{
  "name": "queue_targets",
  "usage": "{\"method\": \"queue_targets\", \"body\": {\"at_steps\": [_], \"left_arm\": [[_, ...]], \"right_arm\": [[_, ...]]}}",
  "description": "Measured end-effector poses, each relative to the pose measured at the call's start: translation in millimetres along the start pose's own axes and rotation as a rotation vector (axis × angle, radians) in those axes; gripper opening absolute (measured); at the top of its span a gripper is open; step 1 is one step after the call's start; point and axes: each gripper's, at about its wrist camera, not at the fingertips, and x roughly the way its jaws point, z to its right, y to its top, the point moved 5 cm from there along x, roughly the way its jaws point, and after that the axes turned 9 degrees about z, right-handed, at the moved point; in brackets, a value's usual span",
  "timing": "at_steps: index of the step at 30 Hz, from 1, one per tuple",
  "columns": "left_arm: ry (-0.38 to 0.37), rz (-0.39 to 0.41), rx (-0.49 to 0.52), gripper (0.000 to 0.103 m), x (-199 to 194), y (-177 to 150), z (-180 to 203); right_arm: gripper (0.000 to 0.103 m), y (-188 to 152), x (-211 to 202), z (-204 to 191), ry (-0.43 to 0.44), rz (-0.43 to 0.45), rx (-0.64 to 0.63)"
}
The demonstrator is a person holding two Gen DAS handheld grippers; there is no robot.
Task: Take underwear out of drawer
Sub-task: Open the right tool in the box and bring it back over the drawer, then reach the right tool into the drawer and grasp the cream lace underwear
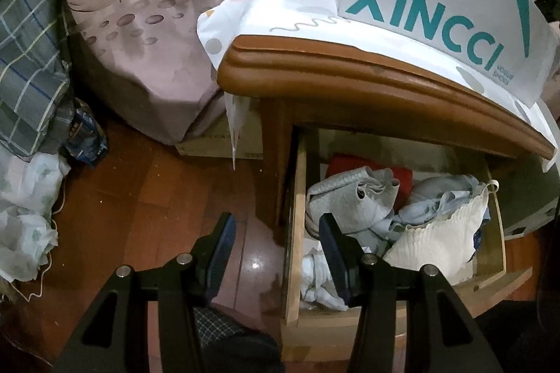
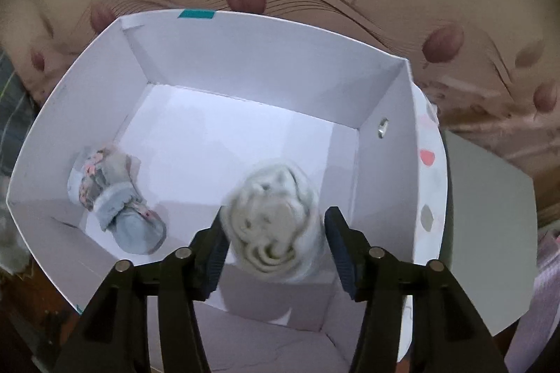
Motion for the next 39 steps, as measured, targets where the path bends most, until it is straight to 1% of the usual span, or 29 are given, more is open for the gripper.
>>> {"method": "queue_targets", "body": {"at_steps": [2,6,8,9,11,14,16,18,21,23,24,29,33,39], "left_arm": [[0.002,-0.004,-0.002,0.051,1,0,0],[0.008,-0.014,0.008,0.051,3,-1,0],[0.014,-0.017,0.007,0.051,4,-2,0],[0.016,-0.017,0.002,0.051,4,-1,-1],[0.013,-0.018,-0.013,0.051,4,-1,-2],[0.012,-0.024,-0.034,0.051,5,-2,-5],[0.006,-0.027,-0.046,0.051,5,-2,-7],[0.010,-0.029,-0.050,0.051,5,-3,-8],[0.010,-0.035,-0.058,0.051,5,-5,-10],[0.010,-0.039,-0.060,0.051,6,-5,-10],[0.012,-0.040,-0.058,0.051,6,-5,-10],[0.018,-0.032,-0.048,0.051,5,-6,-11],[0.005,-0.037,-0.070,0.051,6,-5,-13],[-0.002,-0.029,-0.098,0.051,4,-3,-16]], "right_arm": [[0.068,1,-3,-1,0.020,0.004,0.022],[0.075,3,-34,-1,0.023,0.083,0.020],[0.085,0,-53,-2,0.041,0.105,0.029],[0.086,-5,-65,-3,0.059,0.116,0.034],[0.091,-18,-84,-5,0.089,0.128,0.031],[0.097,-49,-110,-14,0.125,0.130,0.006],[0.099,-76,-119,-22,0.147,0.112,-0.025],[0.099,-103,-119,-31,0.162,0.078,-0.051],[0.099,-146,-104,-44,0.187,-0.001,-0.073],[0.100,-173,-85,-54,0.203,-0.064,-0.079],[0.100,-188,-70,-59,0.205,-0.108,-0.076],[0.100,-238,-9,-79,0.215,-0.257,-0.041],[0.102,-252,26,-88,0.207,-0.310,-0.009],[0.102,-255,69,-98,0.178,-0.367,0.033]]}}
